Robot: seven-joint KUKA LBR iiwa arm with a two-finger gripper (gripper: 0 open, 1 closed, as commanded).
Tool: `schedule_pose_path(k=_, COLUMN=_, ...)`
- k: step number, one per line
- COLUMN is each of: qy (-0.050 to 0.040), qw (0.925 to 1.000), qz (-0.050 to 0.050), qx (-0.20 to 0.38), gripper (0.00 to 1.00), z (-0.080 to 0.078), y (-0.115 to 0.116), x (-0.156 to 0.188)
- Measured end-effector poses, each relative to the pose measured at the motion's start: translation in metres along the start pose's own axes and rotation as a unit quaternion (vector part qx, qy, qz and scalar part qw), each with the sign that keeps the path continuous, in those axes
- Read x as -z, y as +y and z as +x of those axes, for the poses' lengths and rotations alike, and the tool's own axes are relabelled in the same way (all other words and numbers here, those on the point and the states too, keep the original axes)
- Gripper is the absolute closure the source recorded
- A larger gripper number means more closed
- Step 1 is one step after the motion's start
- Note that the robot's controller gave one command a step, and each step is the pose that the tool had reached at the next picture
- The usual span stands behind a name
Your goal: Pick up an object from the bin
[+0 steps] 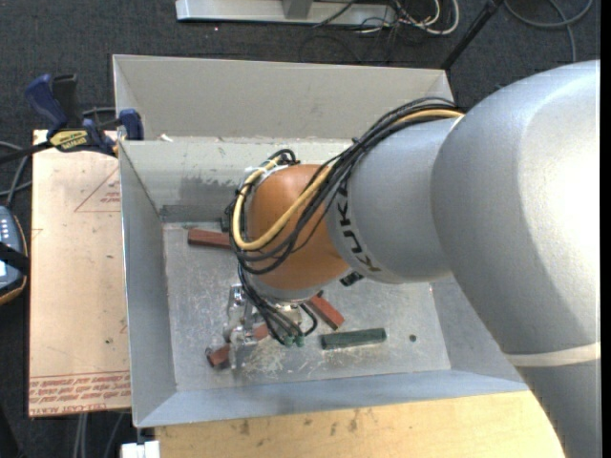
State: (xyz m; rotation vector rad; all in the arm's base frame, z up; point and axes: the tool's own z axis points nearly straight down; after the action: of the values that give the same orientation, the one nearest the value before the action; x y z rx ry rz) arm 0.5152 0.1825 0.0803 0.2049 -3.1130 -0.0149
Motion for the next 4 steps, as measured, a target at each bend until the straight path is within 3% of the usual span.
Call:
schedule_pose_path(k=1, qy=-0.0119, qw=0.9999, qz=0.005, qx=-0.007, gripper=1.00, z=-0.0273, y=0.0125, x=0.1129)
schedule_pose_path(k=2, qy=-0.0116, qw=0.9999, qz=0.005, qx=-0.007, gripper=0.00, z=-0.0273, y=0.0123, x=0.1128)
schedule_pose_path(k=4, qy=-0.0140, qw=0.9999, qz=0.004, qx=-0.002, gripper=0.00, z=-0.0256, y=0.0123, x=0.1094)
